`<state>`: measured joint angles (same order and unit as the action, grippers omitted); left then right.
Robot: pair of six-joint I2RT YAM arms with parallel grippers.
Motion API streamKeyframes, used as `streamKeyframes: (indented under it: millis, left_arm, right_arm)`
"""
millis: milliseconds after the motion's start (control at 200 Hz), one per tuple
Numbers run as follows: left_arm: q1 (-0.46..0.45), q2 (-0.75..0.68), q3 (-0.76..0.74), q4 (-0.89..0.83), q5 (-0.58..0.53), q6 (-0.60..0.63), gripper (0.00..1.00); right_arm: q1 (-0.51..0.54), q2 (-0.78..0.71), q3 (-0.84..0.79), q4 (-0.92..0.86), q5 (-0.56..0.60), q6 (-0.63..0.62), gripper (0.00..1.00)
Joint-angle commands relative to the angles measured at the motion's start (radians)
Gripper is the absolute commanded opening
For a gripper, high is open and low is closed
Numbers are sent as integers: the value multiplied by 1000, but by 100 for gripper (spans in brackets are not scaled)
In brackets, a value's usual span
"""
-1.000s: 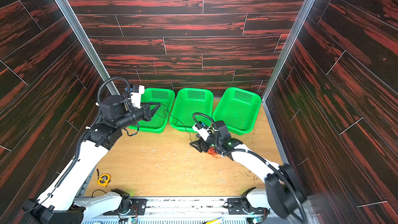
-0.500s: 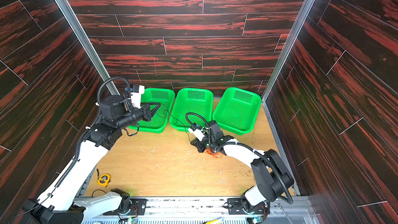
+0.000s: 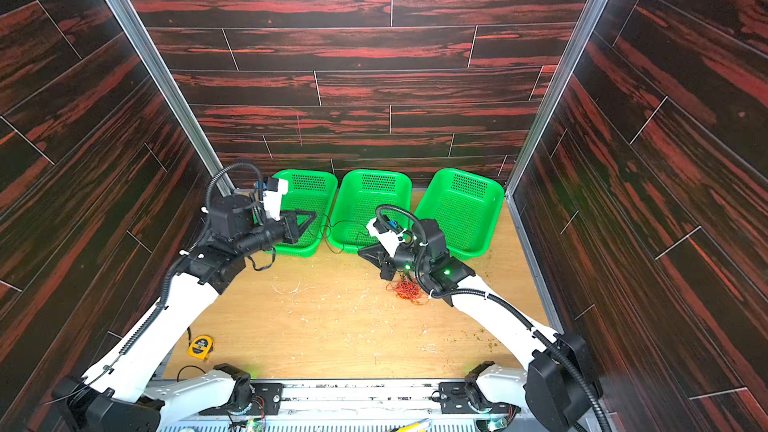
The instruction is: Untangle the cables
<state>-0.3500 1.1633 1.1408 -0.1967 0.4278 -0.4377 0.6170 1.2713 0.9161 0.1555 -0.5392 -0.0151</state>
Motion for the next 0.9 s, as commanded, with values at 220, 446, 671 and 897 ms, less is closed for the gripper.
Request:
streamKeyframes:
  millis: [220,446,671,897]
  left_arm:
    - [-46,30,-38,103,-39,-10,0]
    - [-44,192,83,152,-153,-6,0]
    - [1,437,227,246,-164,-51,0]
    - [16,670,358,232,-182,-42,0]
  right_arm:
    - [-9,65,118,-83,127,32,0]
    - [-110,201,258,-148,125,68,0]
    - [-220,398,401,-181,97,62,0]
    - [-272,629,534,-212,46,29,0]
